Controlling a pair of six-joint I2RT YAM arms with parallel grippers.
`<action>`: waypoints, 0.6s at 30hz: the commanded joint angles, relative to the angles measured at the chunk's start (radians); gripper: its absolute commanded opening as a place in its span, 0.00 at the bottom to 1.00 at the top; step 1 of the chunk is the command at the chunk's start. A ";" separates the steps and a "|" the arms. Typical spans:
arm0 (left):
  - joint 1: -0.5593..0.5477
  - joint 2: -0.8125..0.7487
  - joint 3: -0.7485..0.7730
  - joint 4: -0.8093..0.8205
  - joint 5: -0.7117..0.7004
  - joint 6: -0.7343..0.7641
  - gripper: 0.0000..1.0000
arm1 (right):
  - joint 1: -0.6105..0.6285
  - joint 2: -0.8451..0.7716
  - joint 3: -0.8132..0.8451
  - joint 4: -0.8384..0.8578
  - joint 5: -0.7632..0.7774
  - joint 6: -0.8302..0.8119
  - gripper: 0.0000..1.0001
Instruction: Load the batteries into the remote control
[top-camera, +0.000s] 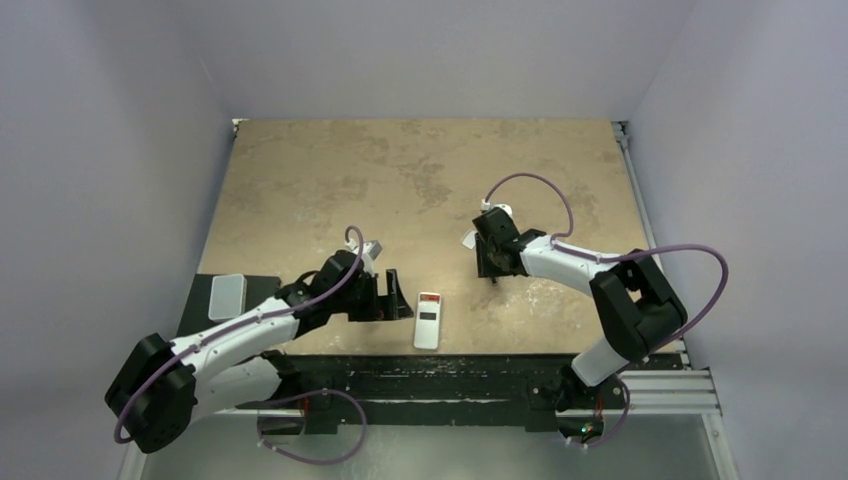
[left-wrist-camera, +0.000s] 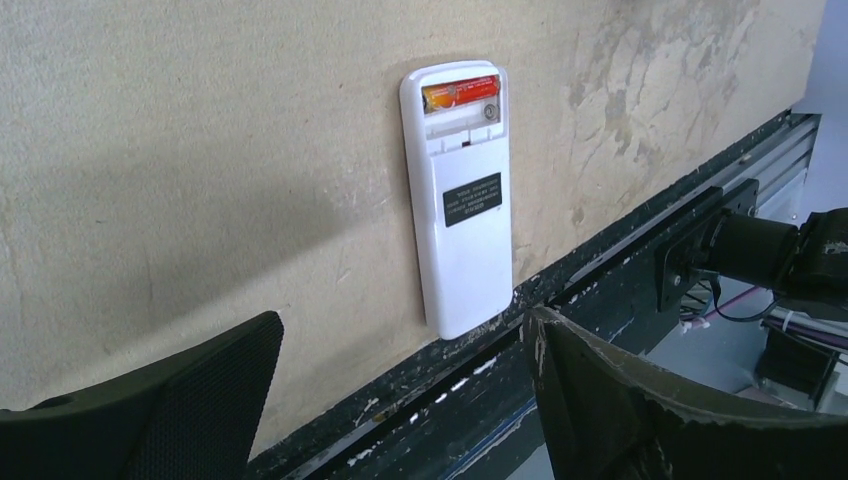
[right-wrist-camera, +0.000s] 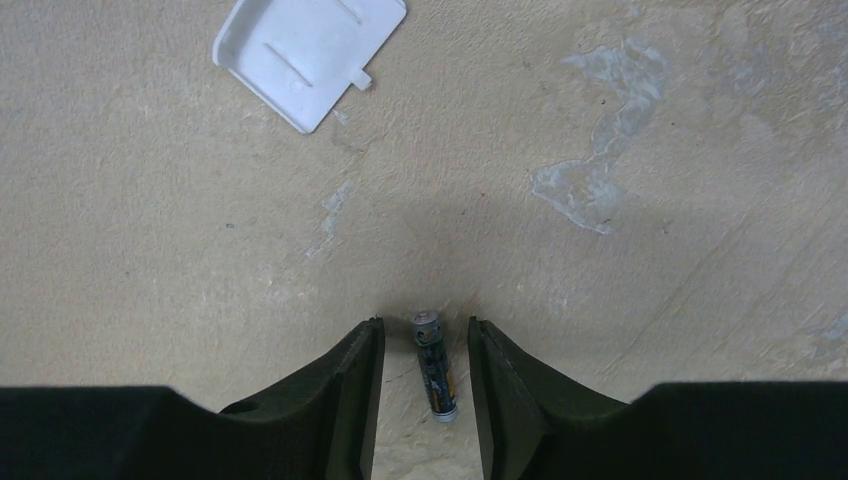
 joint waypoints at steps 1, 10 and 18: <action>-0.004 -0.038 -0.020 -0.028 0.032 -0.031 0.92 | -0.010 0.000 0.002 0.032 -0.020 -0.018 0.43; -0.004 -0.052 -0.033 -0.036 0.027 -0.028 0.94 | -0.014 0.019 0.001 0.008 -0.047 -0.028 0.36; -0.004 -0.046 -0.046 -0.012 0.043 -0.026 0.99 | -0.013 0.023 -0.009 0.000 -0.069 -0.031 0.22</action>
